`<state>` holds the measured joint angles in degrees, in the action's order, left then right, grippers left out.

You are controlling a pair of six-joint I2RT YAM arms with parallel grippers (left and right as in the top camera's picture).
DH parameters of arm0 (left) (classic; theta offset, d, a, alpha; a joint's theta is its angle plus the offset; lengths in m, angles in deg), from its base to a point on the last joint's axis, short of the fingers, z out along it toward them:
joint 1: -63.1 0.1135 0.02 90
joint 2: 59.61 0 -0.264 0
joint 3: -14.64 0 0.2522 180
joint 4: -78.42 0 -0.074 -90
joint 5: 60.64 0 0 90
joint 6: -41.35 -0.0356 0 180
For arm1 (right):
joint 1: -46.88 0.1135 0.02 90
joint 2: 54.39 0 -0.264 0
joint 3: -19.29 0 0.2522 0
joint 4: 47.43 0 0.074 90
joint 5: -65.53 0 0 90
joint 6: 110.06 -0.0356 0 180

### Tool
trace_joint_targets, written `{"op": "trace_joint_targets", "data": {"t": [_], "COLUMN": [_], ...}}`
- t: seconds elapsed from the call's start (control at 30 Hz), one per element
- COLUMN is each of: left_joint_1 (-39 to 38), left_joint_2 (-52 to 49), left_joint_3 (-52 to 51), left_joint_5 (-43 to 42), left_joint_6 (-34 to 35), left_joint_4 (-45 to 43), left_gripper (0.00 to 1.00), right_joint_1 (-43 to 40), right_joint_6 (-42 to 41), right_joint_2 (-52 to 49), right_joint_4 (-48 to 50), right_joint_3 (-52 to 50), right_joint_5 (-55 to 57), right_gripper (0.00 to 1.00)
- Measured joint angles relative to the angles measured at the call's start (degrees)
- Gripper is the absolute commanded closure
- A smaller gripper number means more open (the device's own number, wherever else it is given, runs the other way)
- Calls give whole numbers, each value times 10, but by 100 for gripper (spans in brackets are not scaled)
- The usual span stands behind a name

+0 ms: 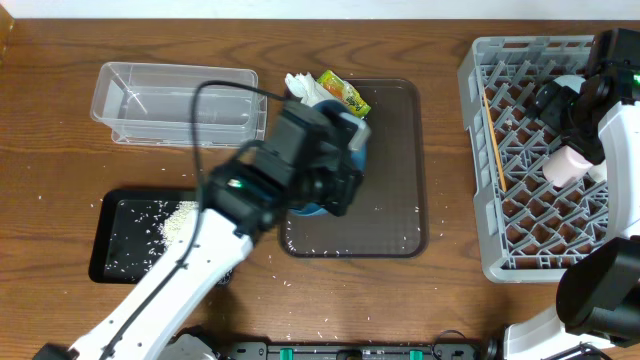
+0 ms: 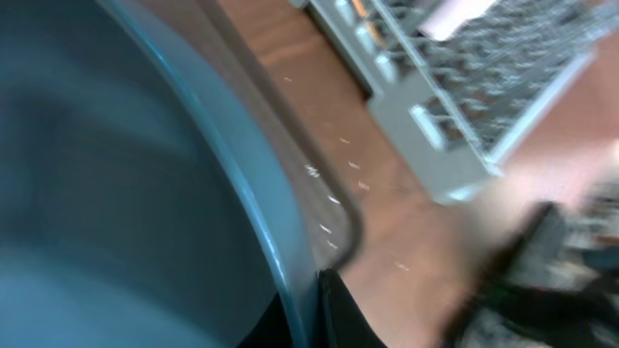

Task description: Sort waste into correct bins and load items into the dishwasher rack

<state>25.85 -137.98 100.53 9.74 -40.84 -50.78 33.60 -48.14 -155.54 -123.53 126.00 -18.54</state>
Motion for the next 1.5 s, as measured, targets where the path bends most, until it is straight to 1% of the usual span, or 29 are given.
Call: {"op": "trace_joint_targets", "data": {"t": [0.07,0.17,0.4,0.53,0.57,0.6,0.63,0.67,0.73,0.8,0.93,1.07,1.1,1.23,1.33,1.4,1.5], "left_joint_1": [-30,-52,-57,-57,-57,-57,-57,-57,-57,-57,-57,-55,-52,-19,37,93,181], "left_joint_2": [-21,-63,-186,-231,-235,-237,-237,-237,-237,-237,-236,-215,-198,-111,-31,18,65], "left_joint_3": [0,0,0,0,0,0,0,0,0,0,0,0,0,0,0,3,4], "left_joint_5": [53,101,140,143,144,145,147,149,151,152,153,153,153,158,189,226,264], "left_joint_6": [4,12,14,14,14,14,14,17,25,36,49,59,61,68,75,92,123], "left_joint_4": [-19,-45,-75,-89,-90,-90,-90,-90,-90,-89,-76,-59,-53,-28,10,42,84], "left_gripper": [94,94,94,93,91,86,83,77,71,69,69,67,63,55,51,48,39], "right_joint_1": [0,0,0,0,0,0,0,0,0,0,0,0,0,0,0,0,0], "right_joint_6": [0,0,0,0,0,0,0,0,0,0,0,0,0,0,0,0,0], "right_joint_2": [0,0,0,0,0,0,0,0,0,0,0,0,0,0,0,0,0], "right_joint_4": [0,0,0,0,0,0,0,0,0,0,0,0,0,0,0,0,0], "right_joint_3": [0,0,0,0,0,0,0,0,0,0,0,0,0,0,0,0,0], "right_joint_5": [0,0,0,0,0,0,0,0,0,0,0,0,0,0,0,0,0], "right_gripper": [1,1,1,1,1,1,1,1,1,1,1,1,1,1,1,1,1]}}
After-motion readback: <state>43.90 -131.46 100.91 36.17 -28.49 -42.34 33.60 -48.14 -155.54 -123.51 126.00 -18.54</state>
